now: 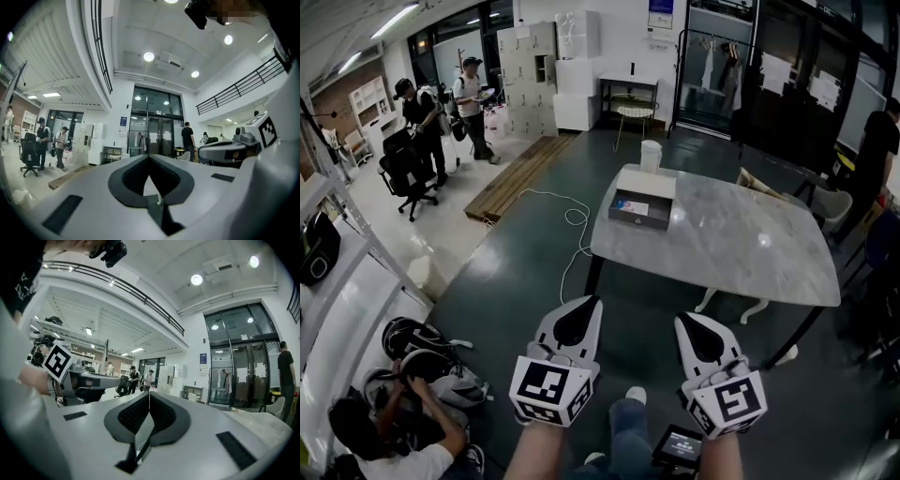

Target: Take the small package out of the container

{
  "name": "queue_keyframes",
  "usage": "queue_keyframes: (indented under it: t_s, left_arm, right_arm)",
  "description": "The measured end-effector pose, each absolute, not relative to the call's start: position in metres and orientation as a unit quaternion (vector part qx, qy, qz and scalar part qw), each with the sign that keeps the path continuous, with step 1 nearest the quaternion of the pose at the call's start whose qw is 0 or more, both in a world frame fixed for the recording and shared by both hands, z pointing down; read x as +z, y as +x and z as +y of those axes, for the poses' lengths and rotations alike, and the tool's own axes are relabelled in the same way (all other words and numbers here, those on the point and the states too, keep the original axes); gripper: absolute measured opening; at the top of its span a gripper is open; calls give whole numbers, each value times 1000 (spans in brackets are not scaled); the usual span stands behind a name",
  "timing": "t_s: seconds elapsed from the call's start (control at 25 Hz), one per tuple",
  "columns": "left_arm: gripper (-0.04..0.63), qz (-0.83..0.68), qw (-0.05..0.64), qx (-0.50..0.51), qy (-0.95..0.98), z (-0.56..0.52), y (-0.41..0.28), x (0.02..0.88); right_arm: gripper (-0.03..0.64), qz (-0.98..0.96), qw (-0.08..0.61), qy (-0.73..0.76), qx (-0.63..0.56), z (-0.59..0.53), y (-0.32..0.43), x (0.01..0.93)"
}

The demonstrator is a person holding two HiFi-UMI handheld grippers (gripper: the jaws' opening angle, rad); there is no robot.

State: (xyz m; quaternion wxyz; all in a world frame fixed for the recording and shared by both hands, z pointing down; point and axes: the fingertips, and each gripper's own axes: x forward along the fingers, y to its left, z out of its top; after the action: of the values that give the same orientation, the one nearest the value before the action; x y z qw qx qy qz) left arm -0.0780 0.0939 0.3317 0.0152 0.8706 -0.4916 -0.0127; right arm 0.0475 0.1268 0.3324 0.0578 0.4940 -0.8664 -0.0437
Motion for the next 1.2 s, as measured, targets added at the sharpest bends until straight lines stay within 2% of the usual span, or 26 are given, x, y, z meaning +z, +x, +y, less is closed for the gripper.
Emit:
queue_keyframes:
  t_s: [0.6,0.88,1.2]
  left_arm:
    - [12,-516,-1,-9,857,-107,-21,313]
    - [11,-532,1,2,847,-148,-10,315]
    - [11,-554,7,7,833,-192,-29,326]
  right_arm:
    - [26,-882,27,468,-46,-80,113,320]
    - [26,-887,28,460,-33,-129,131,325]
    - [26,-886,31,463,14,-176,130,345]
